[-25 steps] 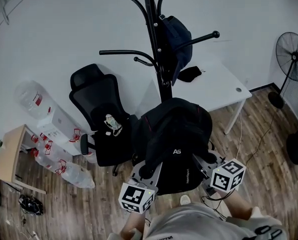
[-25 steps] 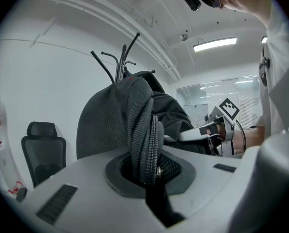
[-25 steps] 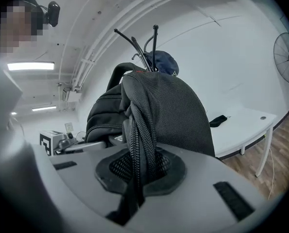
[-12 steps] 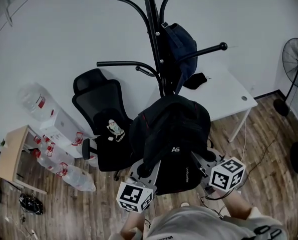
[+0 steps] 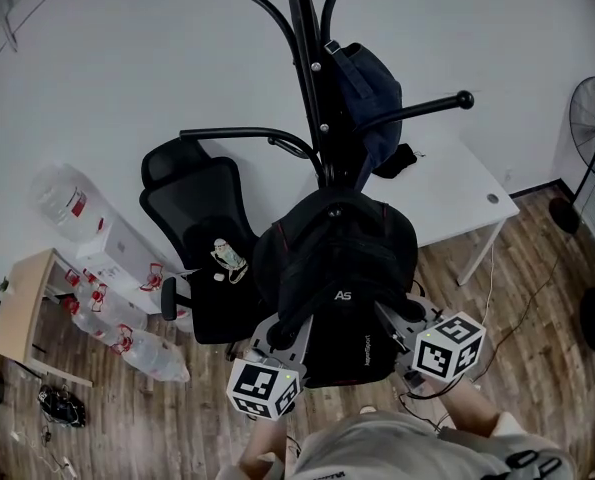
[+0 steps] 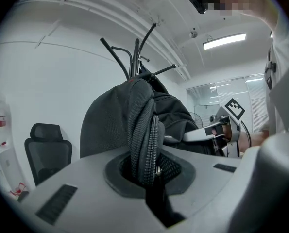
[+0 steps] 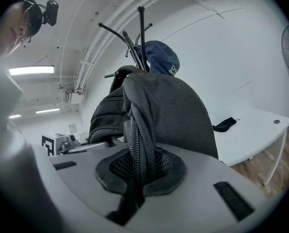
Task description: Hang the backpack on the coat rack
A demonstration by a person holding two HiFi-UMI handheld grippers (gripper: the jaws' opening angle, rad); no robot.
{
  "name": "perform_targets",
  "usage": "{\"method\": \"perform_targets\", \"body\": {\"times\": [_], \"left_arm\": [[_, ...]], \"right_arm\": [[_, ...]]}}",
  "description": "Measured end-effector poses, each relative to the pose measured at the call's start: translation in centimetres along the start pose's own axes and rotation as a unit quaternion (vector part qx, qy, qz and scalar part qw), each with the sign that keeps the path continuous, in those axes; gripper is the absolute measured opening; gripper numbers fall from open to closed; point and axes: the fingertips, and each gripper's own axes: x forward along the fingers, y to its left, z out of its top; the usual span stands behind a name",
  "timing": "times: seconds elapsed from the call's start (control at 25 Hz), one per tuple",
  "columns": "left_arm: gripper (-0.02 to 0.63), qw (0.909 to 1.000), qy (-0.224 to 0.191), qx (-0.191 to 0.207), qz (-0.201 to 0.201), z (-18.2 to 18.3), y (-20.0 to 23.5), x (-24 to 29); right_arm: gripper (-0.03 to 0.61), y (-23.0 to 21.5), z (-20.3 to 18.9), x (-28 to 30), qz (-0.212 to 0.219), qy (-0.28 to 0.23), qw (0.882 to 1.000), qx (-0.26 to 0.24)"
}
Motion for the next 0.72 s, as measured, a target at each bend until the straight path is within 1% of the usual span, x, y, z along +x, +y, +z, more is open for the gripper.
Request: {"method": "perform_targets", "body": {"times": [0.32,0.6,0.72], "left_arm": [[0.029,0.9998,0.018,-0.011,0.005,-1.7,1.8,1.9],[0.029,0.9996,0.019,-0.021,0.003,-3.0,2.4,2.8],[0.029,0.9994,0.021,-0.025,0.008,-3.7,2.5,3.3]], "right_arm": [[0.034,-1.5,-1.2,1.8,0.002,0.016,1.000,0.023],[0.034,-2.4,-1.9,2.4,0.006,0.014,0.999,0.039],[0.034,-2.8,-2.4,2.5,0.009,0.013,0.999,0.041]]}}
